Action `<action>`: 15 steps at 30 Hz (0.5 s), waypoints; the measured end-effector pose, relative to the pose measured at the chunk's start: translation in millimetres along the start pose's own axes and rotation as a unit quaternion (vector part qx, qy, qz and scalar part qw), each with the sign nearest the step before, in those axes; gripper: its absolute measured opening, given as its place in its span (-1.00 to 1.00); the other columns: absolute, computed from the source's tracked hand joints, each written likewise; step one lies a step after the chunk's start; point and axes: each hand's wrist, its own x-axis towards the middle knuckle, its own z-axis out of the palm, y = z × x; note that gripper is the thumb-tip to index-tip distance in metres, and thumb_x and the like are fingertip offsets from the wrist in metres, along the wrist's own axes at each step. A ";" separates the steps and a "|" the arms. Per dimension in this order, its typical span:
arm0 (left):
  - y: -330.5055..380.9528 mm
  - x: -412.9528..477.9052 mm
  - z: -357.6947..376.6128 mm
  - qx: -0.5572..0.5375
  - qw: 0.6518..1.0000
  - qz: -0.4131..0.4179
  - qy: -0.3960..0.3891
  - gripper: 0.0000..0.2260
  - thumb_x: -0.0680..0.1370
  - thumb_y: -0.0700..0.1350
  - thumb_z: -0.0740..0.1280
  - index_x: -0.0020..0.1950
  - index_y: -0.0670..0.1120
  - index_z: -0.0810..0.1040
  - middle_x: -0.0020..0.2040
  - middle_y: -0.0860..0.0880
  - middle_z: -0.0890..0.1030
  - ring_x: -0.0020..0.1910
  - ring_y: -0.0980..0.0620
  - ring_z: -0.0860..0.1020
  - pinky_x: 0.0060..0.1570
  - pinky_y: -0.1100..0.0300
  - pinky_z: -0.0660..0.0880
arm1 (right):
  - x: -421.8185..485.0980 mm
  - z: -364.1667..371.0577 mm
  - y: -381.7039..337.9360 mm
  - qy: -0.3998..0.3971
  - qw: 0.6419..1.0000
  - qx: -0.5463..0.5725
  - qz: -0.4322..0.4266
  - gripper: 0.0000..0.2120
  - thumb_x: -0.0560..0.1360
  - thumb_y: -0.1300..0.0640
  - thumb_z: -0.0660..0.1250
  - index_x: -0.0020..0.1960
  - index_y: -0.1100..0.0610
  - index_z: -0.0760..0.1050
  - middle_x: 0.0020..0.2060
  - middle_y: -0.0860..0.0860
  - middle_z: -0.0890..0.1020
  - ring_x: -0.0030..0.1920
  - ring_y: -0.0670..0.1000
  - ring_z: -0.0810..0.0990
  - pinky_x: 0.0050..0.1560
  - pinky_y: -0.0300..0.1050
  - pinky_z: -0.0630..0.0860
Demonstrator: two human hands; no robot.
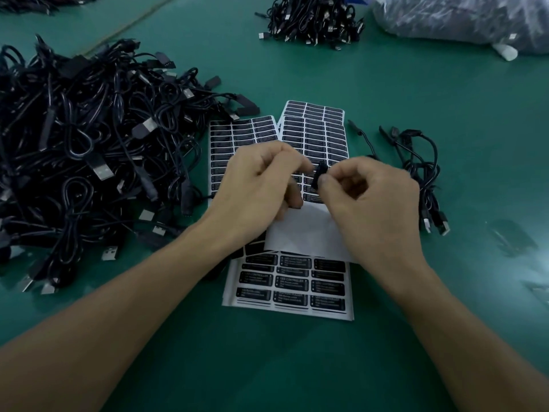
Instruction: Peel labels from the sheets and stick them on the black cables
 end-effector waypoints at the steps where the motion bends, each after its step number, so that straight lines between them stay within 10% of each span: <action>1: 0.4 0.0 -0.9 -0.014 1.000 0.000 -0.014 -0.74 0.66 -0.22 0.15 -0.03 -0.11 0.64 -0.47 -0.04 0.58 -0.57 0.13 0.44 -0.57 0.36 0.33 | 1.5 -0.9 0.3 -0.004 0.997 0.066 0.032 -0.83 0.49 0.20 0.42 -0.27 0.04 0.60 -0.45 -0.17 0.57 -0.42 -0.18 0.48 -0.35 -0.37 0.40; 7: 0.9 -0.8 -5.9 -0.051 0.996 0.002 -0.077 -0.72 0.63 -0.19 0.05 0.26 0.08 0.38 -0.33 -0.06 0.65 -0.46 0.02 0.53 -0.51 0.20 0.40 | 6.0 -5.4 -0.9 -0.051 0.915 0.359 0.174 -0.78 0.54 0.26 0.39 -0.26 0.07 0.62 -0.35 0.02 0.51 -0.32 -0.06 0.43 -0.34 -0.22 0.42; 15: 4.0 -3.6 -2.7 -0.091 0.987 -0.017 -0.128 -0.94 0.70 -0.17 0.08 0.06 -0.03 0.28 -0.15 -0.09 0.73 -0.34 -0.03 0.65 -0.47 0.24 0.47 | 5.9 -3.2 -1.8 -0.080 0.871 0.441 0.200 -0.92 0.48 0.21 0.42 -0.20 0.12 0.60 -0.27 0.07 0.56 -0.24 0.03 0.50 -0.09 -0.07 0.56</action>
